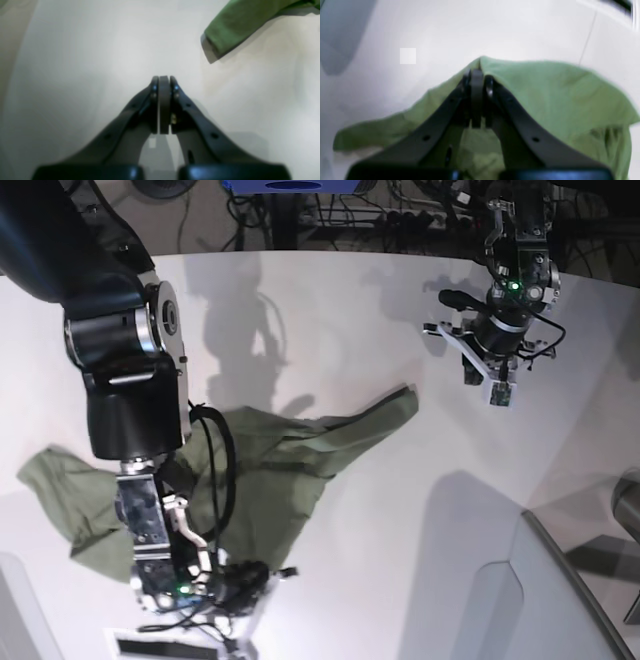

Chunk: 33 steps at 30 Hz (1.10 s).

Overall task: Layout the t-shirt on the table in an organized manner, then fold the t-shirt properly
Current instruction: 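Pull the t-shirt with the right gripper to spread it out, then release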

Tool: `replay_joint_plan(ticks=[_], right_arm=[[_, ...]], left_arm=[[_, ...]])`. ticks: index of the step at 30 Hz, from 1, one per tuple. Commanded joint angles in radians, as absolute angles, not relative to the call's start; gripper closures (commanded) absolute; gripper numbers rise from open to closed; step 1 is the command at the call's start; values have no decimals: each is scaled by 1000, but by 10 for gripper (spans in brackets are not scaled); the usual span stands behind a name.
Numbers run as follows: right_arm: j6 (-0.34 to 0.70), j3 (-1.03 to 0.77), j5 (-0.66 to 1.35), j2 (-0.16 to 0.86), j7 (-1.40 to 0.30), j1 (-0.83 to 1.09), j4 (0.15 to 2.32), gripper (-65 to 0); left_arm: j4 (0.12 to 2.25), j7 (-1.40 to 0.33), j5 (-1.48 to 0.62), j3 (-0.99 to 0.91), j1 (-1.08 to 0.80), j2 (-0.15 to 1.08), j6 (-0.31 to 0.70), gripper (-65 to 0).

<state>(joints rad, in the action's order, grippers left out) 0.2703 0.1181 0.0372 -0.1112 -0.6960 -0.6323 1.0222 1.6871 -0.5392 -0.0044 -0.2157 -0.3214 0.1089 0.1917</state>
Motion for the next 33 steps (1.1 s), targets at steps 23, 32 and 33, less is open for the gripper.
replay_joint_plan(ticks=[23, 32, 33], right_arm=[[277, 644, 503, -119, -559, -653, 1127, -458], [1, 303, 496, 36, -638, -455, 1250, -489], [-48, 334, 496, 59, -636, -432, 1248, -509]], left_arm=[[1716, -522, -5, -209, -306, 114, 193, 0], [1716, -526, -7, -220, -292, 122, 193, 0], [1719, -526, -7, -220, -294, 124, 193, 0]])
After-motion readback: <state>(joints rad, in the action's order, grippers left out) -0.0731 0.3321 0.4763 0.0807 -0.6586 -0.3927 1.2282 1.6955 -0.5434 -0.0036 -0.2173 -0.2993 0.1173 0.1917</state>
